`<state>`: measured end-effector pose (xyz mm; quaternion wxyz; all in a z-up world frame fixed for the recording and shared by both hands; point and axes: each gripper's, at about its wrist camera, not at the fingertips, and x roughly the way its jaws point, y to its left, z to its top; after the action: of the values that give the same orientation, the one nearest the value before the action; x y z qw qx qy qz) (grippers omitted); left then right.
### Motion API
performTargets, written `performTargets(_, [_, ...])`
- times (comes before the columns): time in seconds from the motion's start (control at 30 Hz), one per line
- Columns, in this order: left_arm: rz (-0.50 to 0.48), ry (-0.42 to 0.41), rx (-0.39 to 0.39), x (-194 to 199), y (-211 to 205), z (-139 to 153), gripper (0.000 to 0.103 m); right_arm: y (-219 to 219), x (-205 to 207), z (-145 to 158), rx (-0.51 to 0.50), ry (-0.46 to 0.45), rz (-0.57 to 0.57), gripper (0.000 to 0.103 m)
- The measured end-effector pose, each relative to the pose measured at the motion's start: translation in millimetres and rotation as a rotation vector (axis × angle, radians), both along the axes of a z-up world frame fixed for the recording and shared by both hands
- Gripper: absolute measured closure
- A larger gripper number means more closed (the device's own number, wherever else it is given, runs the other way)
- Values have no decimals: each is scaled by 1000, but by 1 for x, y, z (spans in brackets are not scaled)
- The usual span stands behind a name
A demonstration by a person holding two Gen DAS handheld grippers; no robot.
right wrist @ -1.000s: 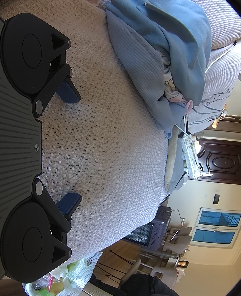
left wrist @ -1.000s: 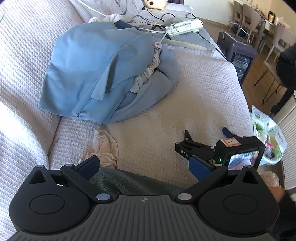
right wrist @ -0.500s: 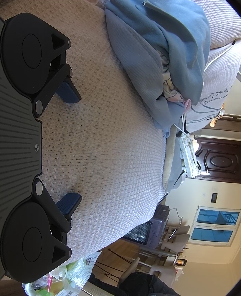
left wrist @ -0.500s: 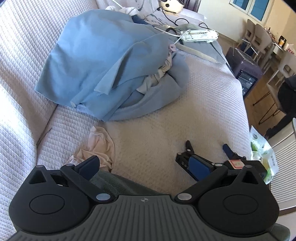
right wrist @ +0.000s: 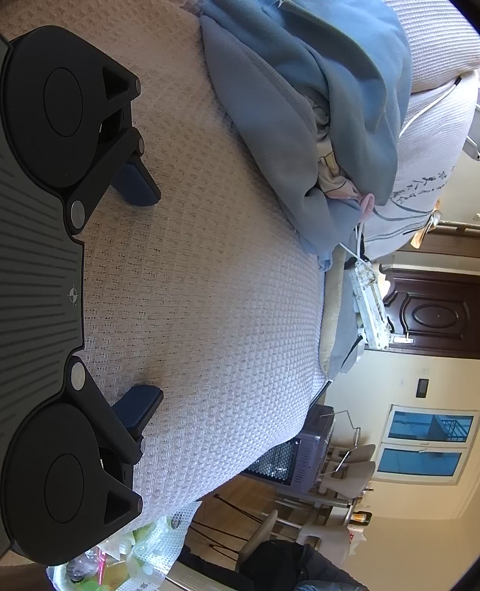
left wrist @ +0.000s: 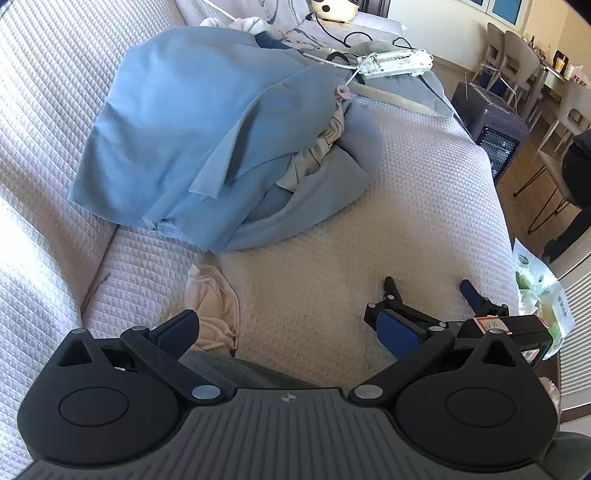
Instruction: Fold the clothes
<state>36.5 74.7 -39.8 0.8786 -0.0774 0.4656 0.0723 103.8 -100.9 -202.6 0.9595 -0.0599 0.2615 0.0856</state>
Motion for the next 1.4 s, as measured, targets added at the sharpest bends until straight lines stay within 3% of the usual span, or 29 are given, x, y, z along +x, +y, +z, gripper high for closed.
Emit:
performTargets(0.17, [12, -22, 6, -4, 6, 0, 0, -1, -2, 3, 4, -14, -5, 0])
performTargets(0.33, [45, -52, -7, -11, 20, 3, 0, -12, -15, 26, 83, -137, -18, 0])
performTargets(0.47, [77, -72, 10, -13, 28, 3, 0, -32, -40, 66, 241, -280, 25, 0])
performTargets(0.57, [76, -83, 10, -15, 29, 2, 0, -44, -65, 103, 252, -372, 69, 0])
performTargets(0.7, [66, -88, -46, -22, 30, 2, 0, -56, -95, 146, 201, -379, 137, 0])
performTargets(0.8, [84, -121, -41, -35, 32, 10, 0, -69, -111, 165, 242, -371, 156, 0])
performTargets(0.9, [85, -168, 6, -49, 31, 21, 0, -78, -115, 170, 296, -368, 180, 0])
performTargets(1.07, [93, -242, 41, -65, 28, 46, 0, -79, -130, 176, 267, -408, 219, 0])
performTargets(1.2, [58, -262, 38, -68, 16, 57, 0, -86, -142, 176, 312, -391, 205, 0])
performTargets(1.4, [-29, -307, 39, -71, -8, 68, 0, -103, -166, 174, 329, -437, 124, 0])
